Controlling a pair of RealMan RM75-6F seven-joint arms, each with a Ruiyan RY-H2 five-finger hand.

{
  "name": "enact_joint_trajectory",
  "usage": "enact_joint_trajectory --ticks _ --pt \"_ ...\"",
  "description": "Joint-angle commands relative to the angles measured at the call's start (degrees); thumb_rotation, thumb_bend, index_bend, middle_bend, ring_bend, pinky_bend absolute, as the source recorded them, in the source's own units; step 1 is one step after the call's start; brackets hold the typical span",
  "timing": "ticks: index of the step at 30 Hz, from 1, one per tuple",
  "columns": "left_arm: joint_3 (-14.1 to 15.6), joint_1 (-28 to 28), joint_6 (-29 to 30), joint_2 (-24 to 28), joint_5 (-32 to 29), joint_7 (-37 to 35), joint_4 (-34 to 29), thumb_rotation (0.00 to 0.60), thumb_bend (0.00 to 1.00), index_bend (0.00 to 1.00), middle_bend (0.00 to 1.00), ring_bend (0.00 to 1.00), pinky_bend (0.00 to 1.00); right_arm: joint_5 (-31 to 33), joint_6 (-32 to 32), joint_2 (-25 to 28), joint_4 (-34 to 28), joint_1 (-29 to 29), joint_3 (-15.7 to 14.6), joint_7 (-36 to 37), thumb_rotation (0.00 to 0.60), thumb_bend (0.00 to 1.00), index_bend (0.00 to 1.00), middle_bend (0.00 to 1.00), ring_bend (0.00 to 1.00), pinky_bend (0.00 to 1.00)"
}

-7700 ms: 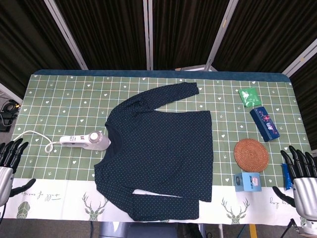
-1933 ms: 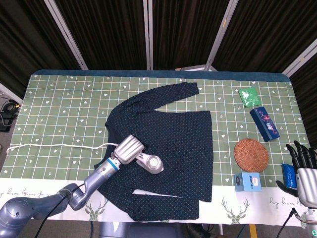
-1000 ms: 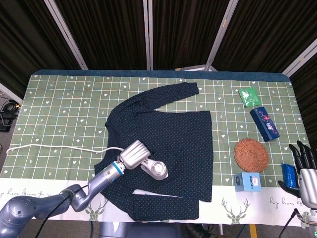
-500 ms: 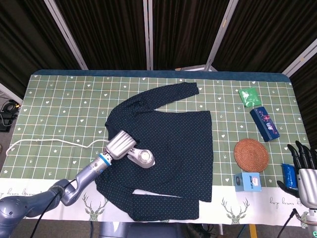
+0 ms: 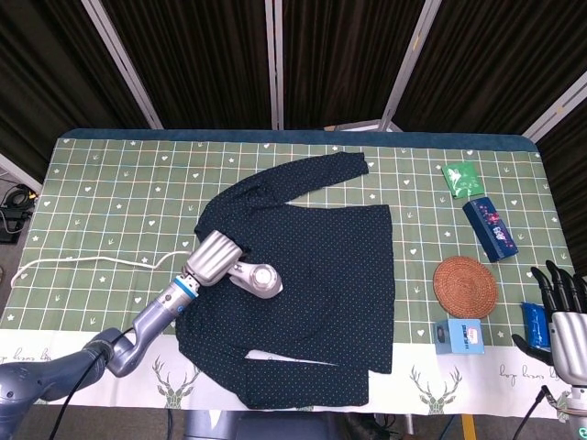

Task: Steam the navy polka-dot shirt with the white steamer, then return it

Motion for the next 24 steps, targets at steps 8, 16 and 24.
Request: enact_joint_trajectory --ticks 8,16,24 --pt "-1.29 3.52 0.74 6.14 -4.02 -2.5 -0.14 0.6 0.54 0.93 0.87 0.85 1.0 -0.93 0.41 0.06 -0.28 -0.13 -0.32 -0.15 0.6 0.0 0.0 0.0 0.0 0.0" --pt "-0.25 7.39 0.05 7.97 -6.5 -6.72 4.43 0.6 0.55 0.93 0.87 0.85 1.0 -1.88 0.61 -0.1 -0.85 -0.14 -0.69 -1.01 0.6 0.0 0.0 0.0 0.0 0.0" --pt "0.99 9.35 -1.5 6.45 -6.85 -11.25 10.03 0.6 0.5 0.88 0.84 0.83 0.99 -2.08 0.39 -0.23 -1.0 -0.01 -0.81 -1.52 0.6 0.0 0.0 0.0 0.0 0.0"
